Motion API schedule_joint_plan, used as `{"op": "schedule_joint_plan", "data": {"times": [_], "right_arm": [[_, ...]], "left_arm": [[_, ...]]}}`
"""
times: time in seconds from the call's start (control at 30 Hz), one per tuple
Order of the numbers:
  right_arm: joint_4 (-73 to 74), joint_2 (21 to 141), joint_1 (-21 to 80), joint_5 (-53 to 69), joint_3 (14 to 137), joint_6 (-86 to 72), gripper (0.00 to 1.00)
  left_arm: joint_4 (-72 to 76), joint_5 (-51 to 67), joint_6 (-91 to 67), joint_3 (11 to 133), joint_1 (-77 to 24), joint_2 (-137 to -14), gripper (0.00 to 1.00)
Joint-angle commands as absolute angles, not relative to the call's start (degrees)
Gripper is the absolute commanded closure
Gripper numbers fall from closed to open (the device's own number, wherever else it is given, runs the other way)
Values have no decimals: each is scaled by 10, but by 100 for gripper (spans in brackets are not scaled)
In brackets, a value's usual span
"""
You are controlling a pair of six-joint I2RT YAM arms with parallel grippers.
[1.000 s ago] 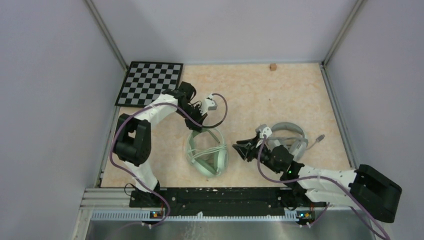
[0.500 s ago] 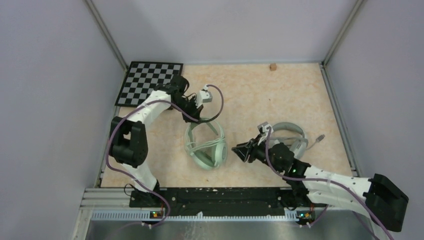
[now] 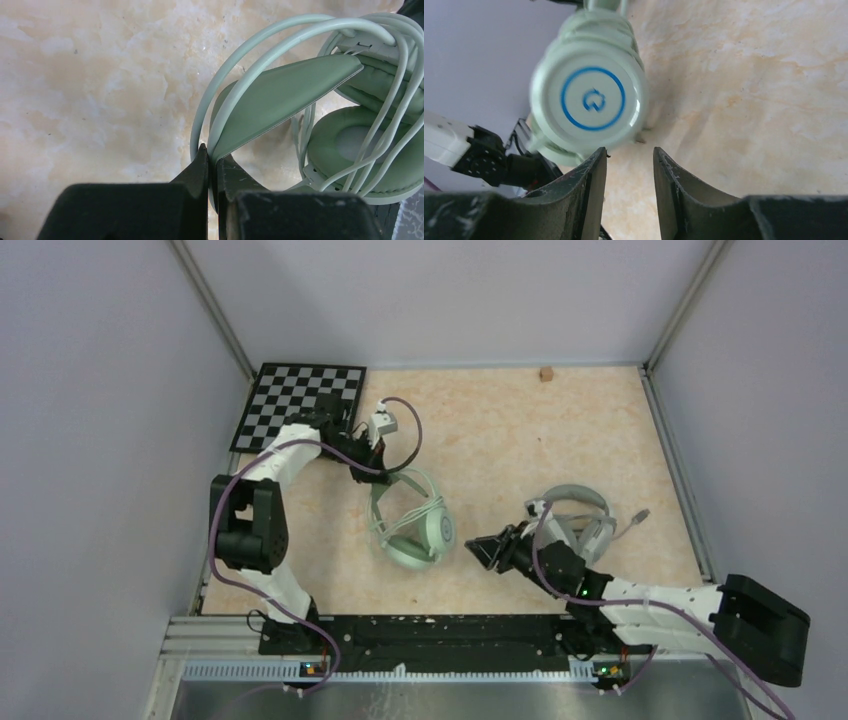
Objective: Wrap the headphones
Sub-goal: Wrap the headphones cable around the headphones.
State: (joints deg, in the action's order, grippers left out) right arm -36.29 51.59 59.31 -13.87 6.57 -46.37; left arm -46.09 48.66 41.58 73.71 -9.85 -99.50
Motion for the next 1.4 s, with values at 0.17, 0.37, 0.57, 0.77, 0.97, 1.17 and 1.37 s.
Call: {"op": "schedule_joint_plan", "data": {"times": [0.17, 0.37, 0.57, 0.77, 0.97, 1.17, 1.37], "right_arm": [[-665, 666, 625, -115, 15, -284, 59], [-819, 862, 660, -49, 47, -123, 56], [-969, 989, 752, -80, 67, -58, 56], [-970, 966, 814, -164, 89, 21, 55], [-932, 914, 814, -200, 109, 103, 47], [-933, 902, 814, -232, 146, 175, 40], [-906, 887, 814, -246, 176, 237, 38]], "left_arm": [[-464, 622, 382, 753, -74, -975, 100], [-434, 611, 349, 739, -65, -964, 100], [-397, 609, 292, 734, -63, -950, 100], [-303, 527, 98, 729, -64, -894, 100], [-239, 497, -35, 716, -64, -829, 100], [-165, 464, -127, 686, -64, -751, 100], [-201, 438, -144, 703, -65, -712, 100]]}}
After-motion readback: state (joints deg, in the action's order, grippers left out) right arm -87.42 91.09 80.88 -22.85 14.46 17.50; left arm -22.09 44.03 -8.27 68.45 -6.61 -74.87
